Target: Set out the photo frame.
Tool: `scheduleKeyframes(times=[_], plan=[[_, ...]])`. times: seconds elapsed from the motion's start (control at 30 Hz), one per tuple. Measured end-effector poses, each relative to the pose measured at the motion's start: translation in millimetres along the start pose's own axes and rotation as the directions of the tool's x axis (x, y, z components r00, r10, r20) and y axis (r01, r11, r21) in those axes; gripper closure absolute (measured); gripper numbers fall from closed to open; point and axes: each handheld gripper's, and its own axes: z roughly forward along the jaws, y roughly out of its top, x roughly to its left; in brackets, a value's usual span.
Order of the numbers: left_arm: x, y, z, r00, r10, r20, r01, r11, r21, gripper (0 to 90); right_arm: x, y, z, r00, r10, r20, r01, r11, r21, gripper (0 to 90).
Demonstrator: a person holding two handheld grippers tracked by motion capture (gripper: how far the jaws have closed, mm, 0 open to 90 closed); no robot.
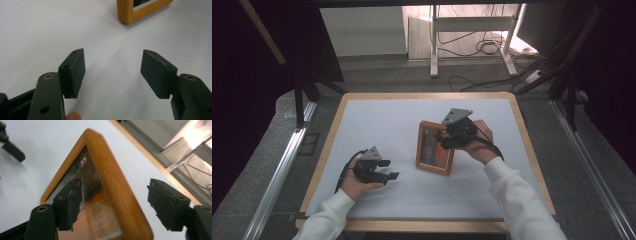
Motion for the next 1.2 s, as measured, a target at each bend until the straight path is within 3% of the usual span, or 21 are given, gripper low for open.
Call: scheduleKeyframes(times=[0.1, 0.3, 0.6, 0.97, 1.2], plan=[[0.2, 0.0, 0.0, 1.0000, 0.001, -0.001, -0.001, 1.0000, 0.001, 36.6, 1.3, -4.2, -8.3, 0.9980, 0.059, 0.025, -0.058, 0.998, -0.036, 22.5], [0.2, -0.4, -0.8, 0.9999, -0.008, -0.007, 0.008, 1.0000, -0.001, 35.5, 4.6, -24.8, -28.3, 0.9912, 0.130, 0.026, -0.128, 0.989, -0.074, 20.3], [-0.5, -1.0, 0.5, 0.9999, -0.004, -0.016, 0.004, 1.0000, 0.002, 34.8, 19.2, -66.8, -51.7, 0.9832, 0.182, 0.014, -0.180, 0.980, -0.084, 19.3], [-0.7, -1.0, 2.8, 0.9998, -0.005, -0.018, 0.005, 1.0000, 0.007, 33.9, 28.0, -117.9, -59.0, 0.9537, 0.299, -0.031, -0.300, 0.951, -0.069, 19.3], [-2.5, -0.8, 4.0, 0.9998, -0.010, -0.017, 0.010, 0.9999, 0.005, 33.9, 31.5, -134.5, -58.5, 0.9457, 0.324, -0.028, -0.325, 0.944, -0.062, 19.5]])
